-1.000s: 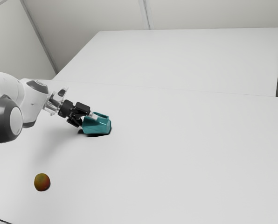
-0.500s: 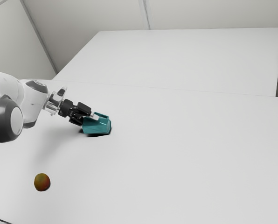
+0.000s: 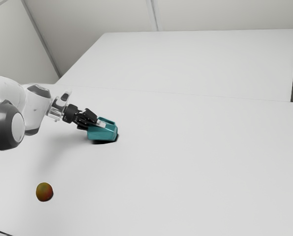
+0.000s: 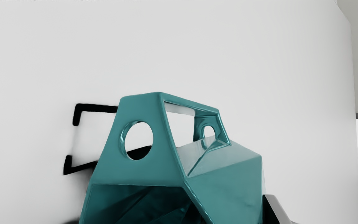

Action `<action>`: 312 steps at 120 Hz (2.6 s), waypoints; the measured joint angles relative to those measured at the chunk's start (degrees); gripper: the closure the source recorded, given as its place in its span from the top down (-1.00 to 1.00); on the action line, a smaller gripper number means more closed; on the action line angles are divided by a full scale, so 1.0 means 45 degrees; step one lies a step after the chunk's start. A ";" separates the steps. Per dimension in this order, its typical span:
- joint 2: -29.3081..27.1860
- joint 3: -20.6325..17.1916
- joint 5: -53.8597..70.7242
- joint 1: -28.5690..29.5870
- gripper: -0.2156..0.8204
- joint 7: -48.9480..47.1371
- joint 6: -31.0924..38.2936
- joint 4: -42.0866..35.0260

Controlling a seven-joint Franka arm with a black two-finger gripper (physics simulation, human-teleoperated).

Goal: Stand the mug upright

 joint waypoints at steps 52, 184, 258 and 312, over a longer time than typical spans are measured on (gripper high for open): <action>-0.0321 -0.0125 -0.0464 -0.0224 -0.86 0.0027 -0.0256 0.0072; -0.4694 -0.0667 1.2488 -0.5237 -0.93 -0.1057 0.5671 -0.2428; -0.4558 -0.0658 1.4331 -0.5657 -0.93 -0.2062 0.7568 -0.4250; -0.5044 -0.0655 1.5315 -0.5975 -0.93 -0.2807 0.8020 -0.5360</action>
